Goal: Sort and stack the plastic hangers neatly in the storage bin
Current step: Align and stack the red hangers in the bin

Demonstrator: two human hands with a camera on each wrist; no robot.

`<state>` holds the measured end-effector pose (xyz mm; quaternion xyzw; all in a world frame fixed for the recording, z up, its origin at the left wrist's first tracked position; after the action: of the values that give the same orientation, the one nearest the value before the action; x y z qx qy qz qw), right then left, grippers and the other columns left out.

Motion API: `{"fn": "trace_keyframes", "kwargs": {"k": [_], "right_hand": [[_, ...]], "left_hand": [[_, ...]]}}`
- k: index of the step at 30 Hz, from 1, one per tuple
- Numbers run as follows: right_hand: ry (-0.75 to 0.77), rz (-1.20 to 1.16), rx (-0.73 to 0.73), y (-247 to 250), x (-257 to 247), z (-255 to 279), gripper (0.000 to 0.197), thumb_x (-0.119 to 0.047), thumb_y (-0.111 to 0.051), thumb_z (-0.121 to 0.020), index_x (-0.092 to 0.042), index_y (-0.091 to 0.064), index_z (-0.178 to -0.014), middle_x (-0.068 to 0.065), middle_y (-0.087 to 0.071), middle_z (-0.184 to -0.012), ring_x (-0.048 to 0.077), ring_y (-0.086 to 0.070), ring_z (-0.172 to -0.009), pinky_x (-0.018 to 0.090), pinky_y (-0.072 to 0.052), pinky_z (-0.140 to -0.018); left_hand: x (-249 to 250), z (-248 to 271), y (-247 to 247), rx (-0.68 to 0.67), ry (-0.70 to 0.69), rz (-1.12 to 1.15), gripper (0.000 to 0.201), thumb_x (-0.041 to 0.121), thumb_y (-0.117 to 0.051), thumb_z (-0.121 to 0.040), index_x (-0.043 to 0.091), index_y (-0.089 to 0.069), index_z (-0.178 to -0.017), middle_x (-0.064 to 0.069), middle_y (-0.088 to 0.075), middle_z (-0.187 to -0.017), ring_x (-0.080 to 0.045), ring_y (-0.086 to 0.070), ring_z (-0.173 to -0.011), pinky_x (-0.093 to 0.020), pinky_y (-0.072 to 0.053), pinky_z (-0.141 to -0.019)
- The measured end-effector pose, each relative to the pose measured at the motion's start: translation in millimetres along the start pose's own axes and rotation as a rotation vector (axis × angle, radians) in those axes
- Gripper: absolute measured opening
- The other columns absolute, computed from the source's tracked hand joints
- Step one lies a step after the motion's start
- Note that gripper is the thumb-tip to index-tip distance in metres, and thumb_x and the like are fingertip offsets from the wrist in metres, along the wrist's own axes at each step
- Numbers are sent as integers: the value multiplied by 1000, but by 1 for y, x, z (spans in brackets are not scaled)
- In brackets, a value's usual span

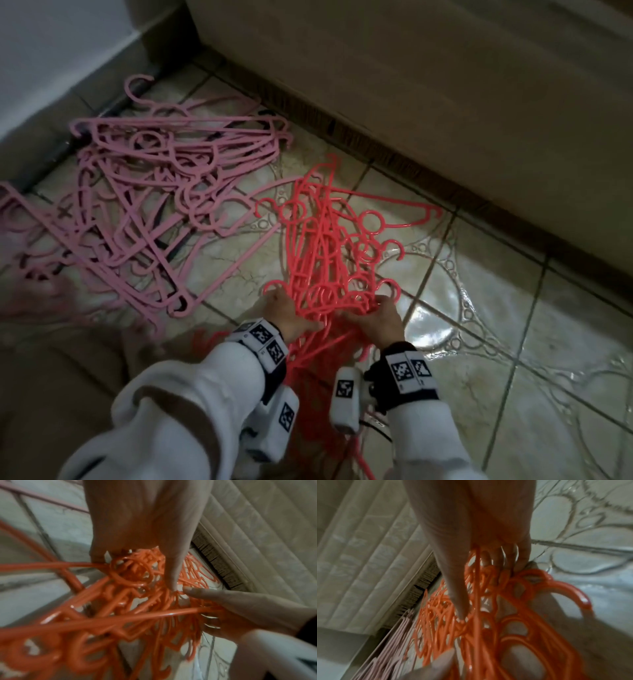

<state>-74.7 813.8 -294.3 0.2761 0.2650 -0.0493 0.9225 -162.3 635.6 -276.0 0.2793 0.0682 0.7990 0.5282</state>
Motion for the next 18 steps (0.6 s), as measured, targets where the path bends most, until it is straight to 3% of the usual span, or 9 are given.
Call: {"fn": "trace_keyframes", "kwargs": {"k": [2,4,6,7,8,10,12,16,18], "right_hand": [[-6,-72,-17,-5,-2,-4,52,-21,-84,-63,-5,-59,-107,7,-69,-96,20,-66,-84,31,-54,-81],[4,-179,-44,-7,-5,-5,39,-8,-81,-66,-5,-63,-100,6,-71,-80,14,-69,-67,26,-58,-67],[-8,-284,-131,-11,-8,-1,28,1,-76,-68,-4,-64,-93,-1,-68,-60,6,-63,-47,18,-53,-49],[-18,-312,-177,-14,-8,1,28,0,-76,-69,-4,-63,-94,-2,-67,-58,6,-62,-45,18,-51,-46],[-26,-321,-224,-16,-7,2,31,-2,-76,-70,-2,-63,-98,0,-68,-61,8,-62,-45,18,-50,-46],[-28,-328,-280,-16,-7,5,35,-8,-75,-71,-3,-61,-103,3,-68,-67,11,-63,-48,20,-50,-47],[-28,-339,-298,-14,-5,6,35,-11,-76,-72,-6,-61,-103,2,-70,-66,13,-65,-51,21,-51,-48],[27,-420,-248,-3,-12,10,33,-7,-75,-71,-9,-62,-101,6,-70,-80,14,-65,-60,19,-50,-52],[83,-479,-226,4,-21,15,34,-3,-74,-70,-7,-63,-102,9,-69,-86,18,-66,-70,22,-51,-60]], "left_hand": [[2,5,4,20,5,-4,113,40,-71,-78,0,10,-146,-19,7,-156,-30,-1,-145,-34,-16,-116],[1,7,7,32,16,40,107,41,-68,-80,0,5,-147,-20,3,-156,-31,-3,-145,-35,-17,-116],[3,7,10,8,19,96,92,32,-67,-83,0,-9,-147,-17,-20,-153,-30,-24,-140,-35,-27,-111],[4,7,12,3,23,147,81,24,-67,-84,1,-19,-145,-14,-34,-146,-28,-37,-133,-33,-34,-106],[5,5,13,-2,3,185,72,19,-67,-84,2,-27,-141,-13,-43,-140,-26,-46,-124,-31,-40,-100],[10,10,16,-20,-20,189,67,20,-65,-86,7,-29,-142,-11,-44,-141,-25,-47,-124,-24,-41,-90],[11,12,20,-14,-41,207,74,26,-64,-87,10,-23,-146,-9,-35,-148,-24,-38,-133,-22,-37,-92],[25,22,23,-41,-90,328,83,19,-70,-82,11,-21,-148,-9,-32,-150,-23,-33,-136,-29,-32,-107],[35,29,27,-39,-140,364,74,14,-68,-83,9,-26,-145,-8,-38,-147,-15,-42,-125,-21,-36,-96]]}}
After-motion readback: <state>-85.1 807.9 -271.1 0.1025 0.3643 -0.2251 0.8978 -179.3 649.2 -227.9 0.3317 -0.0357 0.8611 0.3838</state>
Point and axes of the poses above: each hand's wrist, its own z-axis away from the middle knuckle, its own y-axis out of the back of the hand, x = y × z, the point moved 8 cm from there along -z, towards the middle knuckle
